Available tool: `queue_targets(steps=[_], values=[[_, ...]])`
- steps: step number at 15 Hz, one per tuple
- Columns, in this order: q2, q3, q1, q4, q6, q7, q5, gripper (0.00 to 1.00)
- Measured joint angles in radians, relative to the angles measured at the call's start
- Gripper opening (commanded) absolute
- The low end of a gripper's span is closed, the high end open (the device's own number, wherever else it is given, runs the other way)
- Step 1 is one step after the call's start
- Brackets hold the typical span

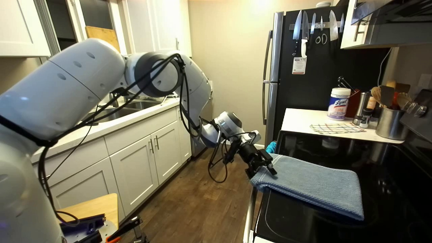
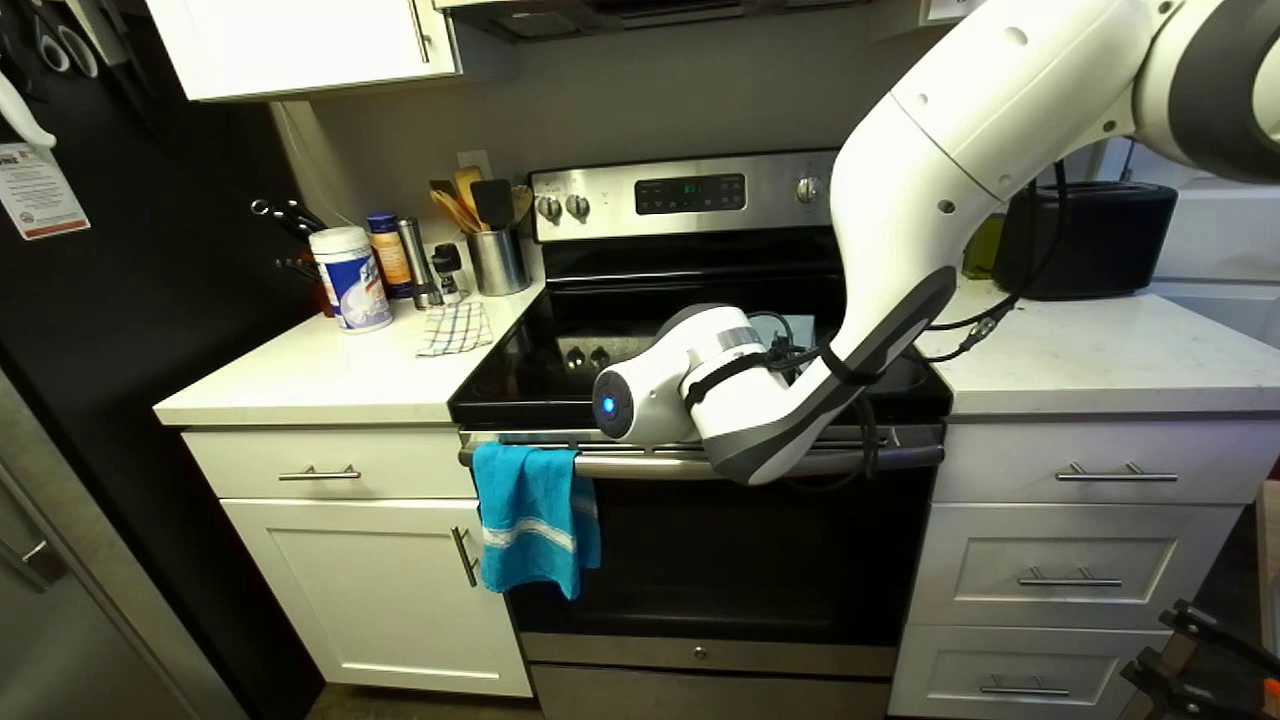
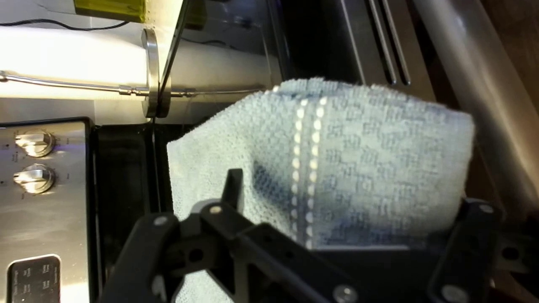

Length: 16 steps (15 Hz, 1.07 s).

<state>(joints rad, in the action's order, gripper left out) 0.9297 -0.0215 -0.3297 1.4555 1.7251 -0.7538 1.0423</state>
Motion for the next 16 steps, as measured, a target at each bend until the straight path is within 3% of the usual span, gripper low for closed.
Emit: queue_targets(steps=[16], values=[[-0.169, 0.021, -0.023, 0.047, 0.000, -0.001, 0.002, 1.00]])
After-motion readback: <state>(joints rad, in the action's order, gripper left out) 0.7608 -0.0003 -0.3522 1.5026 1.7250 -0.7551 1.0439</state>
